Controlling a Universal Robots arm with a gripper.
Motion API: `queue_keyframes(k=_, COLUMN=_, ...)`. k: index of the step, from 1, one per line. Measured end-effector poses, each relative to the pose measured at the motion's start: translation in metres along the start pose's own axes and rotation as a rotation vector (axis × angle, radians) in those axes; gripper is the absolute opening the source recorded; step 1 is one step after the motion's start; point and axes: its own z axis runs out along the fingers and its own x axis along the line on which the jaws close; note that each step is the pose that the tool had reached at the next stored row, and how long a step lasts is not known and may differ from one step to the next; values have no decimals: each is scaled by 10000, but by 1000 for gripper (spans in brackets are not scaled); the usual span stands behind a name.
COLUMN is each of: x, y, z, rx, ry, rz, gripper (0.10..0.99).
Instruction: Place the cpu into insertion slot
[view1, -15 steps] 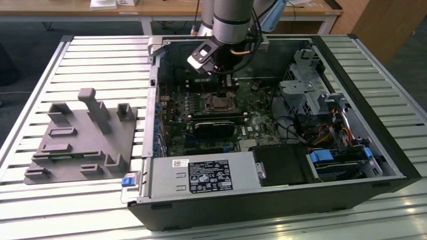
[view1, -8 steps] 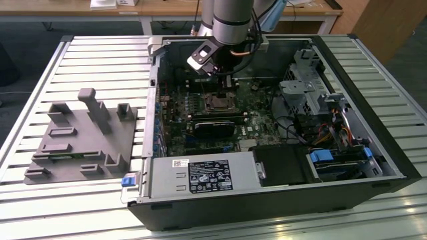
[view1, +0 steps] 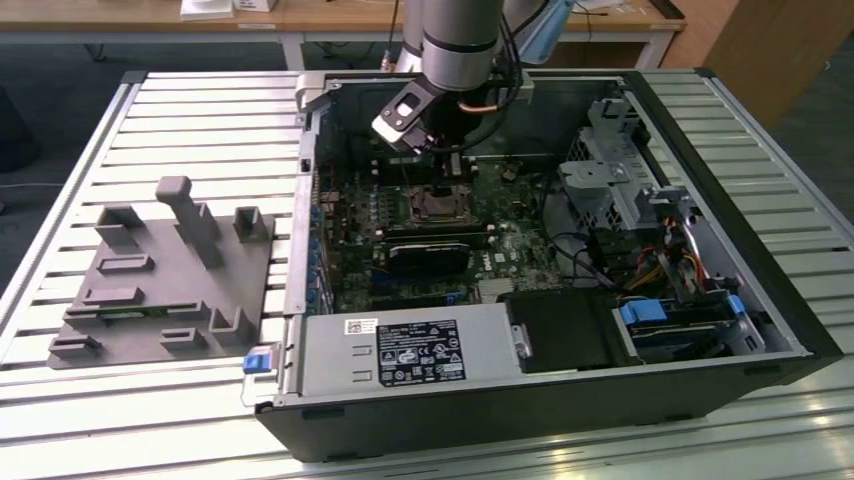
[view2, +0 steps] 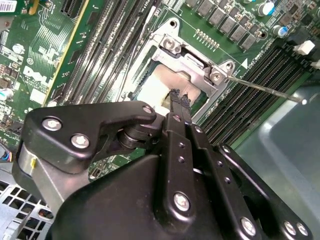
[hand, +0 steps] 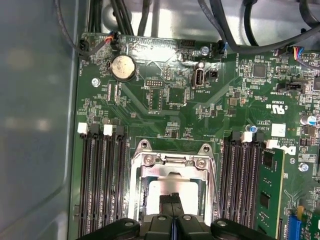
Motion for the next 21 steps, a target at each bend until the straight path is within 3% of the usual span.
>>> queue_keyframes(k=4, x=2, y=-33, z=5, rx=-75, ry=2, rz=-13, gripper=106)
queue_keyframes(k=9, x=3, y=-39, z=35, rx=-75, ry=-2, rz=-18, gripper=106)
queue_keyframes(k=21, x=8, y=-136, z=58, rx=-77, ry=-1, rz=-24, gripper=106)
